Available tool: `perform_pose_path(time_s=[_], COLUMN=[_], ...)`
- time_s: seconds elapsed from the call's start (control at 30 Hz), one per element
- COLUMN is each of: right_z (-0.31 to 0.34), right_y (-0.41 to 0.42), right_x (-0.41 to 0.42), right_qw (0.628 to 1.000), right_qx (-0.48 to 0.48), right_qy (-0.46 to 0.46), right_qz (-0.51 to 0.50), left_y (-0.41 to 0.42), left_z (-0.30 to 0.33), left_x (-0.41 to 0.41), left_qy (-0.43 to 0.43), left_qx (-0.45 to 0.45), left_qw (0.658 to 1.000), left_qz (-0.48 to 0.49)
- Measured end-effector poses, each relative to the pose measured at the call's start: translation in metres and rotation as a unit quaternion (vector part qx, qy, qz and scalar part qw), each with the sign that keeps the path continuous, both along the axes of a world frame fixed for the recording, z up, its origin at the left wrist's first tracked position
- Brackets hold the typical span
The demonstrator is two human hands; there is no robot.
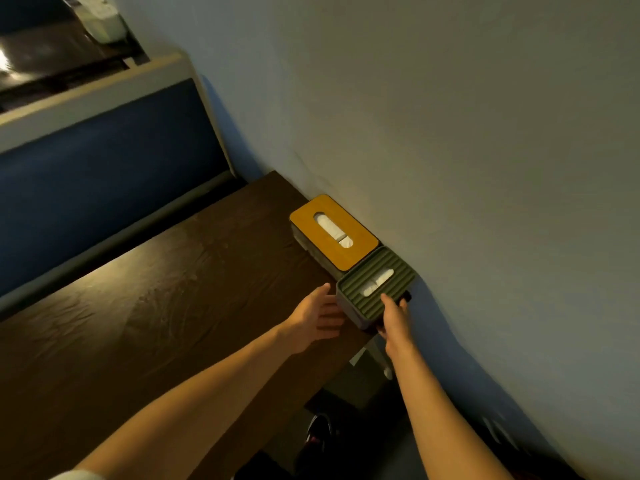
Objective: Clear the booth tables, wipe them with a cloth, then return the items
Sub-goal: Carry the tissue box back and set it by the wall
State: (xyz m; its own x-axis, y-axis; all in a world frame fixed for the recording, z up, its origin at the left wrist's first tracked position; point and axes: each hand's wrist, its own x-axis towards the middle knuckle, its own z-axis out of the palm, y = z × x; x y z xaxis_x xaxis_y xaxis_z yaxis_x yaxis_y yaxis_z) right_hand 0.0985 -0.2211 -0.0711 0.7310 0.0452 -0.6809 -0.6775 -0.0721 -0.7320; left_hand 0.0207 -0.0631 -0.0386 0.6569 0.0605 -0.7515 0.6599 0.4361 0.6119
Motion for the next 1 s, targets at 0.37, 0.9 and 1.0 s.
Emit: perform_pose_path(time_s=[0.37, 0.9, 1.0], right_z=[0.103, 0.186, 0.192], right_y=[0.115, 0.33, 0.353], right_x=[-0.098, -0.435, -0.493], right_qw=[0.985, 0.882, 0.853], right_qx=[0.003, 0.17, 0.177], right_qy=[-0.161, -0.129, -0.117], right_qz=[0.07, 0.419, 0.476], left_y=[0.072, 0.217, 0.224], left_z=[0.072, 0.144, 0.157], left_x=[-0.092, -0.495, -0.56], left_qy=[-0.151, -0.145, -0.122], left_qx=[0.089, 0.271, 0.261], left_qw=[0.979, 0.846, 0.812], left_qz=[0.103, 0.435, 0.508])
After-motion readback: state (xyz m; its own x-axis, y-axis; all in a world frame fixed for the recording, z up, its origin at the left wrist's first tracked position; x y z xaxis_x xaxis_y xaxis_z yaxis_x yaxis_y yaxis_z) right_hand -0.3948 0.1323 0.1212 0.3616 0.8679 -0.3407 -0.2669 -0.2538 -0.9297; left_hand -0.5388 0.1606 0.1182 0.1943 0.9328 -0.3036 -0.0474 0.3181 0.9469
